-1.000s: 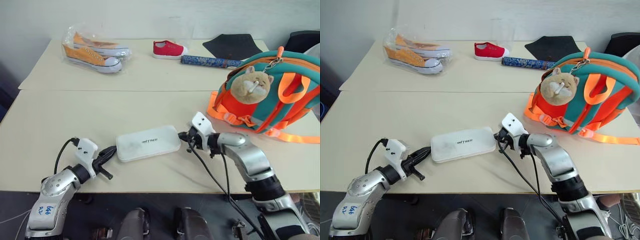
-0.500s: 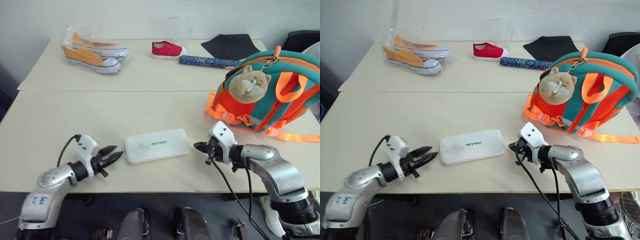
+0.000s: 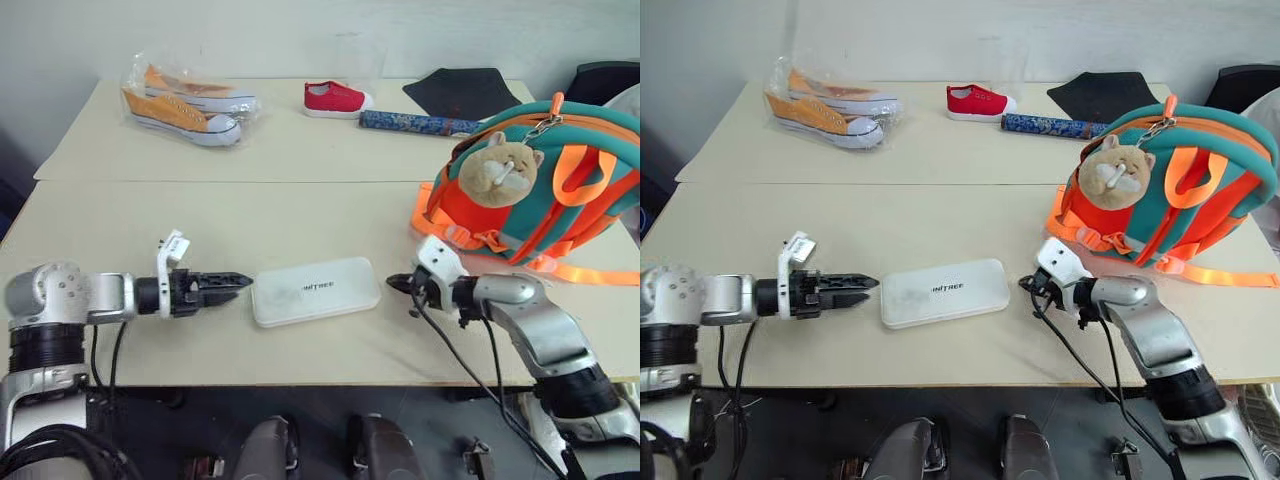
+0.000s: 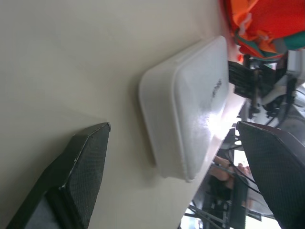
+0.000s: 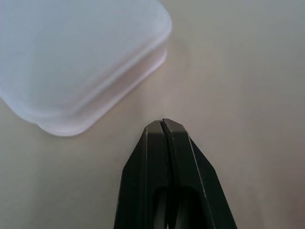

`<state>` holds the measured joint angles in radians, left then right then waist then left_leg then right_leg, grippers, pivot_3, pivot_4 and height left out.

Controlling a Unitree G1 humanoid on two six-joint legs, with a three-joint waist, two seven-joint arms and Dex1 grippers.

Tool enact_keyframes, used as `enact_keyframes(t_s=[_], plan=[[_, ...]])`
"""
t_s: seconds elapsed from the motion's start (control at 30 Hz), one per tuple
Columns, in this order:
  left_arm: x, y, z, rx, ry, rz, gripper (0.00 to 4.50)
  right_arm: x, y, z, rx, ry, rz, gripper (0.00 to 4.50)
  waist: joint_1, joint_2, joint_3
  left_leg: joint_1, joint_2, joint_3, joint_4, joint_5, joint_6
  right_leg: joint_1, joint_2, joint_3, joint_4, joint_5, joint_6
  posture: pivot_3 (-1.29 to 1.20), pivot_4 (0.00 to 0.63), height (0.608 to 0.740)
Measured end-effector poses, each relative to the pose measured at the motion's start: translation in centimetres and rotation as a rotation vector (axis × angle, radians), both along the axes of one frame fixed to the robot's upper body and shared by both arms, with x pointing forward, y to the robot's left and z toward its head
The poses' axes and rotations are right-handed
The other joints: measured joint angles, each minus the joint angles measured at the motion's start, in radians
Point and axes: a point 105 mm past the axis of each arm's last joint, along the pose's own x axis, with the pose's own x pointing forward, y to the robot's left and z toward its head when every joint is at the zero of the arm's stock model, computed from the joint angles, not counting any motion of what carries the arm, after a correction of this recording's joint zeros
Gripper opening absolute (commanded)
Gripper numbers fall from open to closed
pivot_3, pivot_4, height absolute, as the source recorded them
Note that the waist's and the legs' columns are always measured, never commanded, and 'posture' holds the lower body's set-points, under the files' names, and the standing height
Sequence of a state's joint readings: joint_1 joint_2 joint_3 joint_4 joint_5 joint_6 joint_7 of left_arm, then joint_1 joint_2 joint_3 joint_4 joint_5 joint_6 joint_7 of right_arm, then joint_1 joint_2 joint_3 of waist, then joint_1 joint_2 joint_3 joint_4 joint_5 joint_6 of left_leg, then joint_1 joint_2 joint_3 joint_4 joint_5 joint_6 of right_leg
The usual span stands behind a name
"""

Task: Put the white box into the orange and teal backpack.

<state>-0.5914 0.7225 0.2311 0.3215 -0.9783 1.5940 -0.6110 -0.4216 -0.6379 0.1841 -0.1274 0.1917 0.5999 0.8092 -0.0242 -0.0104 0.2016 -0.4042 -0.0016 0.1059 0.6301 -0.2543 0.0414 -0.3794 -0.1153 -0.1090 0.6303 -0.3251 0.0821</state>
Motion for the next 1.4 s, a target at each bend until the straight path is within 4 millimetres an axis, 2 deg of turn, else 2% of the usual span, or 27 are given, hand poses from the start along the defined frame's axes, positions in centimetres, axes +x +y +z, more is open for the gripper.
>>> enact_keyframes(t_s=[0.17, 0.4, 0.5, 0.73, 0.8, 0.87, 1.0, 1.03, 1.13, 1.17, 1.23, 1.33, 1.4], plan=[[0.4, -1.9, -0.4, -0.048, 0.032, -0.020, 4.46, 0.7, 0.8, -0.1, 0.023, -0.010, 0.012, 0.00, 0.009, -0.001, 0.000, 0.001, 0.000, -0.001, 0.002, -0.001, -0.001, 0.002, -0.001, 0.000, 0.000, 0.000, 0.000, 0.00, 0.150, 0.740], [0.3, -4.7, -0.6, -0.119, 0.072, -0.066, 4.46, 0.7, 2.4, -0.2, 0.056, -0.016, 0.023, 0.00, 0.020, -0.002, -0.001, 0.001, -0.001, -0.001, 0.002, -0.002, -0.003, 0.002, -0.001, 0.000, 0.001, 0.000, 0.000, 0.00, 0.150, 0.740], [0.0, -5.3, -0.9, -0.125, 0.093, -0.076, 3.88, 0.5, 2.8, -0.3, 0.055, -0.016, 0.037, 0.00, 0.020, -0.002, -0.001, 0.001, -0.001, -0.001, 0.002, -0.002, -0.003, 0.002, 0.000, 0.000, 0.001, 0.000, 0.000, 0.00, 0.150, 0.740], [-0.1, -5.7, -0.4, -0.160, 0.094, -0.069, 1.67, -0.4, 2.1, -0.5, 0.059, -0.007, 0.028, 0.00, 0.022, -0.002, -0.001, 0.001, -0.001, -0.001, 0.002, -0.002, -0.003, 0.002, 0.000, 0.000, 0.001, 0.000, 0.000, 0.00, 0.150, 0.740], [-0.2, -5.7, 0.1, -0.184, 0.077, -0.076, 1.27, -0.9, 1.8, -0.7, 0.068, 0.000, 0.030, 0.00, 0.024, -0.002, -0.001, 0.001, -0.001, -0.002, 0.002, -0.002, -0.003, 0.002, 0.000, 0.000, 0.000, 0.000, 0.000, 0.00, 0.150, 0.740], [-0.3, -5.7, 0.7, -0.217, 0.033, -0.069, 1.21, -2.1, 0.8, -1.0, 0.112, 0.015, 0.015, 0.00, 0.027, -0.002, -0.001, -0.001, -0.001, -0.002, 0.002, -0.002, -0.003, 0.002, 0.000, -0.001, -0.001, 0.000, 0.000, 0.00, 0.150, 0.740], [-0.9, -6.1, 5.0, -0.283, -0.229, -0.095, 1.21, -5.5, -3.9, -1.3, 0.307, 0.122, -0.175, 1.12, 0.038, -0.004, 0.000, -0.002, -0.002, -0.003, 0.001, -0.002, -0.003, 0.003, 0.000, -0.001, -0.003, 0.000, 0.000, 0.00, 0.150, 0.740], [-1.5, -6.6, 6.7, -0.292, -0.341, -0.134, 1.21, -6.5, -5.1, -0.8, 0.341, 0.100, -0.206, 1.43, 0.040, -0.003, 0.000, -0.002, -0.002, -0.002, 0.001, -0.002, -0.004, 0.003, 0.000, 0.000, -0.003, 0.000, 0.000, 0.00, 0.150, 0.740], [-2.5, -7.3, 9.7, -0.314, -0.654, -0.185, 1.21, -9.0, -7.6, 0.0, 0.392, 0.025, -0.282, 2.43, 0.045, -0.002, -0.001, 0.001, -0.002, 0.001, -0.002, -0.002, -0.005, 0.003, 0.001, 0.001, -0.005, 0.000, 0.000, 0.00, 0.150, 0.740], [-2.5, -7.3, 10.1, -0.323, -0.727, -0.177, 1.21, -9.4, -8.3, 0.1, 0.407, 0.001, -0.314, 2.72, 0.045, -0.002, -0.001, 0.002, -0.001, 0.002, -0.003, -0.002, -0.006, 0.004, 0.002, 0.002, -0.005, 0.000, 0.000, 0.00, 0.150, 0.740], [-2.5, -7.6, 10.0, -0.273, -0.912, -0.235, 1.21, -10.4, -11.1, 0.6, 0.407, -0.105, -0.428, 3.39, 0.046, -0.002, -0.001, 0.003, 0.000, 0.005, -0.003, -0.001, -0.007, 0.003, 0.003, 0.003, -0.005, 0.000, 0.000, 0.00, 0.150, 0.740], [-3.5, -8.4, 8.3, -0.168, -1.092, -0.445, 1.21, -11.1, -15.4, 2.3, 0.351, -0.270, -0.572, 4.42, 0.045, -0.001, -0.001, 0.006, 0.000, 0.010, -0.009, -0.001, -0.007, 0.002, 0.003, 0.008, -0.008, 0.001, -0.001, 0.00, 0.150, 0.740], [-3.6, -8.8, 7.3, -0.144, -1.147, -0.534, 1.21, -10.9, -16.9, 3.5, 0.333, -0.350, -0.608, 4.47, 0.044, -0.001, -0.001, 0.007, 0.001, 0.011, -0.010, -0.002, -0.007, 0.002, 0.003, 0.008, -0.009, 0.001, -0.001, 0.00, 0.150, 0.740]])
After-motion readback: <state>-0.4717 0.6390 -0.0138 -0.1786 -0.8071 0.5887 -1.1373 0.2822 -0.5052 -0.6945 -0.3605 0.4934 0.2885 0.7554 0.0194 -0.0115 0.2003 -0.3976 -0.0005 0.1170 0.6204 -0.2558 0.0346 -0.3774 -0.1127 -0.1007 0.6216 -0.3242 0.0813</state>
